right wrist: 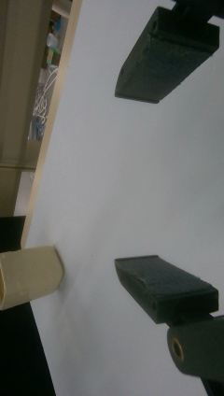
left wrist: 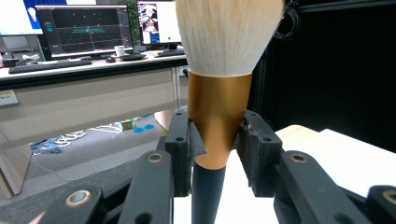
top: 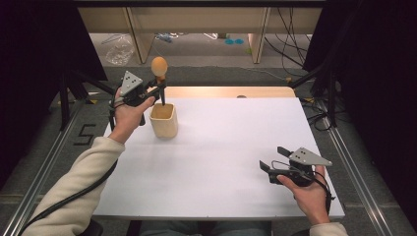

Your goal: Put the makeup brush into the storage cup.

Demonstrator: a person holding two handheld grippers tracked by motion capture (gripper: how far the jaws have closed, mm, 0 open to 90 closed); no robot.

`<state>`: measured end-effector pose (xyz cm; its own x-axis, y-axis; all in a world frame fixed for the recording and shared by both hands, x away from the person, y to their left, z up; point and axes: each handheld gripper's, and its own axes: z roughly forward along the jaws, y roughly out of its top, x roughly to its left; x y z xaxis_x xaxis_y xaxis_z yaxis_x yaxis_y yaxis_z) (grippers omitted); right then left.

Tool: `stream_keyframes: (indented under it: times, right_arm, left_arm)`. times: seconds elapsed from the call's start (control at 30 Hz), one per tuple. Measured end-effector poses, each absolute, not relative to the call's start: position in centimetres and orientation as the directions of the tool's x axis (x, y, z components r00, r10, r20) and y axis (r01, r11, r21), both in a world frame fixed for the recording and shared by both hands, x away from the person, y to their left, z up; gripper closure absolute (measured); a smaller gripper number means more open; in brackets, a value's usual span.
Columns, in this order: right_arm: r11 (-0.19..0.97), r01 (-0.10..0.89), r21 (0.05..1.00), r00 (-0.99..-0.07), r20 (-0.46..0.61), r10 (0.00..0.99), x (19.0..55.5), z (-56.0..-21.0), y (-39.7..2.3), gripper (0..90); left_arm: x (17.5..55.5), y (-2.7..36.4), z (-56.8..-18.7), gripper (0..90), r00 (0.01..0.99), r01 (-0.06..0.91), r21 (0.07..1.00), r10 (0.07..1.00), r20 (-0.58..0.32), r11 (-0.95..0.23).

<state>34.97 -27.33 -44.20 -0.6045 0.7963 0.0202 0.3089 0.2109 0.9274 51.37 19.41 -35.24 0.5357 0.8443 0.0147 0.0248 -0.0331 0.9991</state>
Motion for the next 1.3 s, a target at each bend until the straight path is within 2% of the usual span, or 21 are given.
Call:
stream_keyframes:
  times: [1.3]
  right_arm:
    - [0.214, 0.310, 0.926, -0.605, 0.019, 0.796, 35.0, -44.2, -27.3, 16.1]
  left_arm:
    - [51.1, 19.4, -36.8, 67.0, 0.525, 0.033, 0.999, 0.851, 0.006, -0.027]
